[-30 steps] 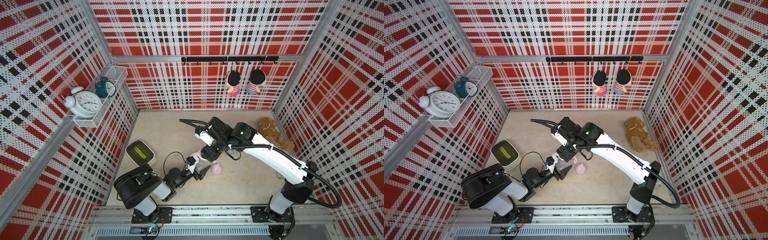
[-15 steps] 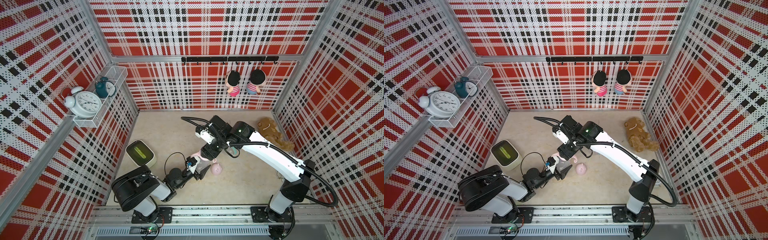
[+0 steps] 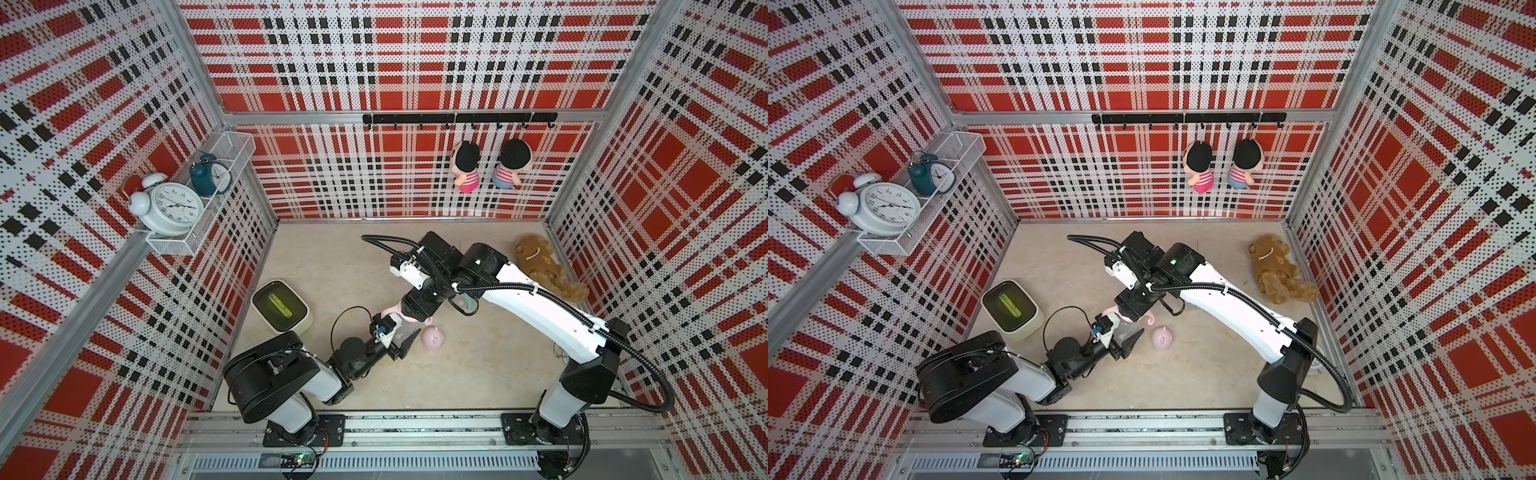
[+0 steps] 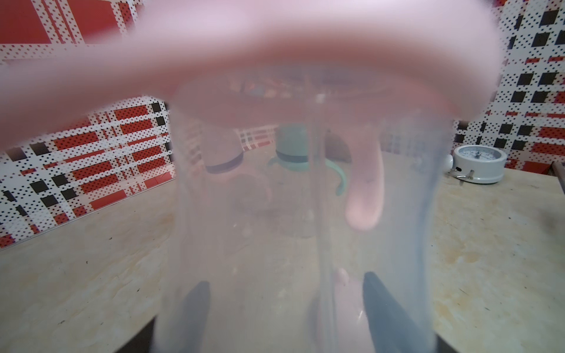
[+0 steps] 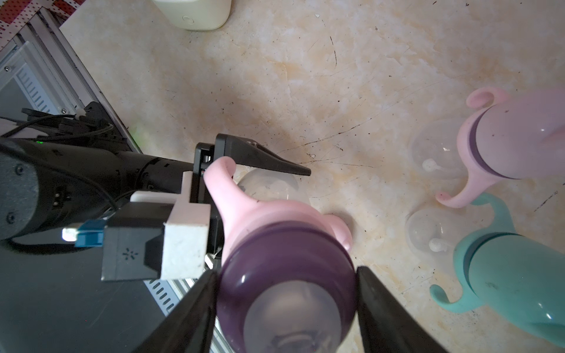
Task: Assemble the baby bottles
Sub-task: Close the nipple on the baby bottle.
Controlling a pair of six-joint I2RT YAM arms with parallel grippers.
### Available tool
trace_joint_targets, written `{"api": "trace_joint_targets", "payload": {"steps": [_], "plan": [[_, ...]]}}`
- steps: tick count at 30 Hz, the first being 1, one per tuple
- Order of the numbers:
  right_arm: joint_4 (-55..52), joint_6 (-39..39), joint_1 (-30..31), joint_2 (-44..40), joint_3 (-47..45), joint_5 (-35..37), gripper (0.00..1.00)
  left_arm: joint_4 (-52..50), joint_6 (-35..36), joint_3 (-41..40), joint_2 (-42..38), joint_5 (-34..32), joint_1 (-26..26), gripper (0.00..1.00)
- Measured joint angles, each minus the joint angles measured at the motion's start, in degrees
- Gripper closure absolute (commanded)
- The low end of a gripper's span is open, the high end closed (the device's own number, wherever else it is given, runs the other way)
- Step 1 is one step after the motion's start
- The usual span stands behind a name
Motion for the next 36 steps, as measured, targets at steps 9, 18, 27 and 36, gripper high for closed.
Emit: {"api": "trace_joint_targets", "payload": {"steps": [9, 18, 27, 36], "plan": [[0.94, 2.69, -0.42, 0.61, -0.72, -1.03, 0.37, -0.17, 1.03, -0.15, 0.52, -5.07, -1.40, 1.00], [0.48, 2.27, -0.59, 0.66, -0.96, 0.17, 0.35, 0.02, 1.95, -0.28, 1.05, -4.72, -1.70, 1.00], [-1.70, -0.63, -0.66, 0.70, -0.61, 0.79, 0.35, -0.76, 2.86, -0.28, 1.05, -3.74, -2.16, 1.00], [-2.54, -2.27, -0.28, 0.72, -0.52, 0.46, 0.35, -1.25, 3.67, -0.11, 1.09, -4.55, -2.95, 1.00]]}}
